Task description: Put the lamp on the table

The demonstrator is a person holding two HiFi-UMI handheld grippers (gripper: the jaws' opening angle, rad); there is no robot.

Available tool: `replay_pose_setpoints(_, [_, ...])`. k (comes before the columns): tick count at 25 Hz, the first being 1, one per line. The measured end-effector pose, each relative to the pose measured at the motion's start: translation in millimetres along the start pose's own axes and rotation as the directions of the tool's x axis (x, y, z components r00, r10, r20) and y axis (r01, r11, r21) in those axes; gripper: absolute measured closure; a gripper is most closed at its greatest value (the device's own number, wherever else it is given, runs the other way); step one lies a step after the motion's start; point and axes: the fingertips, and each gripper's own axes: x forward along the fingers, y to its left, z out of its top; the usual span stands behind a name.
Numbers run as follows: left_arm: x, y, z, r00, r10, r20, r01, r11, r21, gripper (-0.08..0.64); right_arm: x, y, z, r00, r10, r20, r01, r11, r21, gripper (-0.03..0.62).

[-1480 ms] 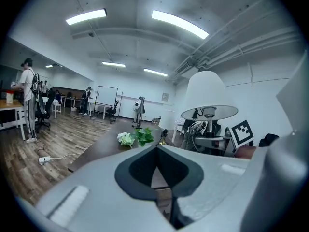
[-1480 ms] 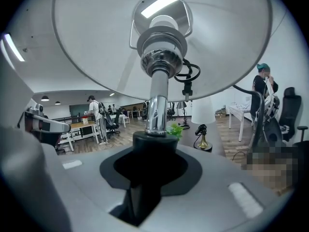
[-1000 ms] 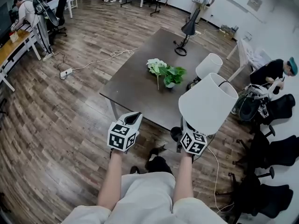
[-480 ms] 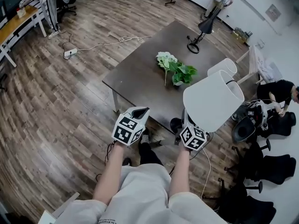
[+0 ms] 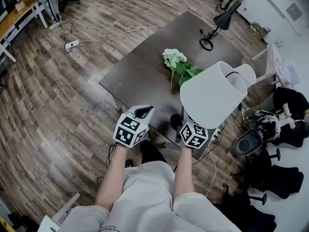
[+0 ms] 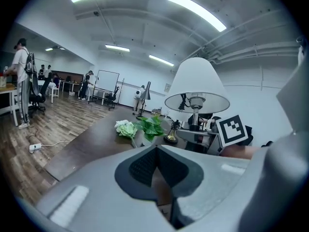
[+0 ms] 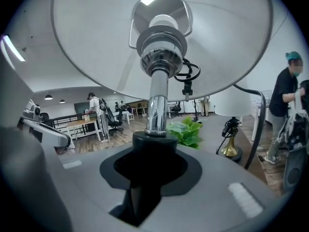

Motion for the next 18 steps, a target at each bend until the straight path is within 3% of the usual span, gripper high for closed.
replay_pose_setpoints(12, [69, 43, -5, 0.999, 0.035, -0.031, -0.037, 0.995, -0.093, 0.560, 109, 6, -23, 0.990, 0.120, -0.073, -0.124, 0.991, -0.047, 0.469])
replay_pose_setpoints(18, [87, 55, -26, 0.997, 0.034, -0.066, -0.043, 0.990, -0.133, 0.560, 139, 22, -37, 0.982, 0.187, -0.038, -0.191, 0.974, -0.123, 0.469])
